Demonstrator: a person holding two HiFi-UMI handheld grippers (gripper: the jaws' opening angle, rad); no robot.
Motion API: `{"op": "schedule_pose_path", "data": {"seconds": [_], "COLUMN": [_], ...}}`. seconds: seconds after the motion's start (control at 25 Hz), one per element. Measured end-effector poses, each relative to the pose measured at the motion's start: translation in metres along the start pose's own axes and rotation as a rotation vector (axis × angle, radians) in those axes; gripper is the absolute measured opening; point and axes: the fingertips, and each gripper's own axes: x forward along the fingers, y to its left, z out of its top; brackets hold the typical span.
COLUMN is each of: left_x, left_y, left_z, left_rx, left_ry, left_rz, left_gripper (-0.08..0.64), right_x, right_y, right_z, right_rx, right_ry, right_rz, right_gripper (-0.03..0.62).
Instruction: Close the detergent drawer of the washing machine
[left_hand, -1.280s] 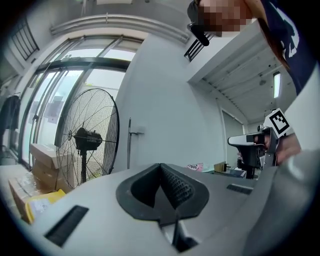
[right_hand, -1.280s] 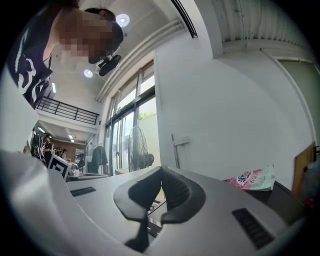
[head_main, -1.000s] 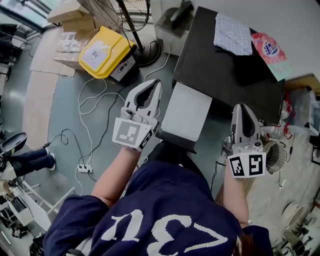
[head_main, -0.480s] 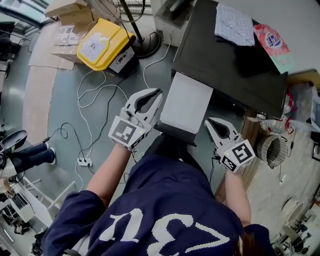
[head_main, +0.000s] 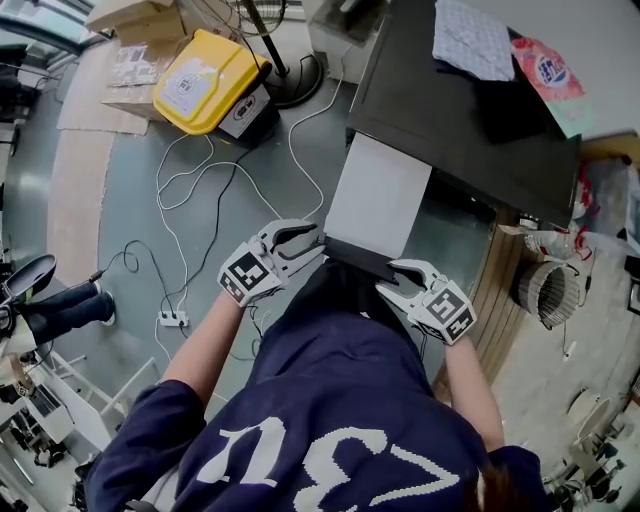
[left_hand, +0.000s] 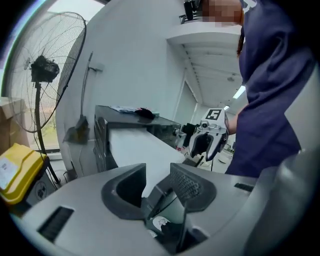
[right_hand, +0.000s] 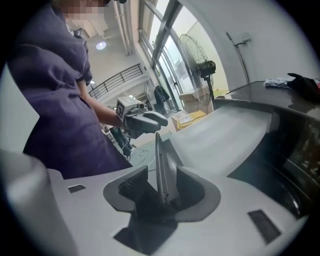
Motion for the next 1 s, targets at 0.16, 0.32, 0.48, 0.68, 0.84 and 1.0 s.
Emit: {"op": "schedule_pose_path", "data": {"seconds": [0.16,0.32,0.48,0.68,0.84,1.0], "left_x": [-0.007,-0.004,0.003,0.005,0.006,0.008], "left_y": [-0.004,-0.012,-0.014,-0.016,-0.017,-0.012], "left_z": [-0.017,-0.026,-0.040,-0.039,-0.037,-0.031], "left_rx": [-0.052,-0.008,0.041,0.034,0.029,0.013], "left_ry": [0.013,0.072,0.127,0.110,0.113,0.091], "left_rz": [-0.020,-0.068,-0.090,-0.104,-0.108,-0.085], "left_gripper": [0.164,0.173,0.158,0.135,0.135,0.135], "right_x": [0.009,0.009,0.008,0.007,0.006,0.003], "right_y": [0.007,0.002,0.000,-0.001,-0.002,-0.009], "right_z": [-0.014,-0.023,-0.024,-0.024,-0.023,-0.017], "right_rx": [-0.055,-0.053,-0.029,-0.035,-0.026,0.011], "right_ry": [0.074,0.107,0.104,0.111,0.106,0.065], "right_rz": [-0.027,-0.072,-0.087,-0.103,-0.111,-0.135], "right_gripper": [0.179,0.090,0.086,0.084,0.083,0.084]}}
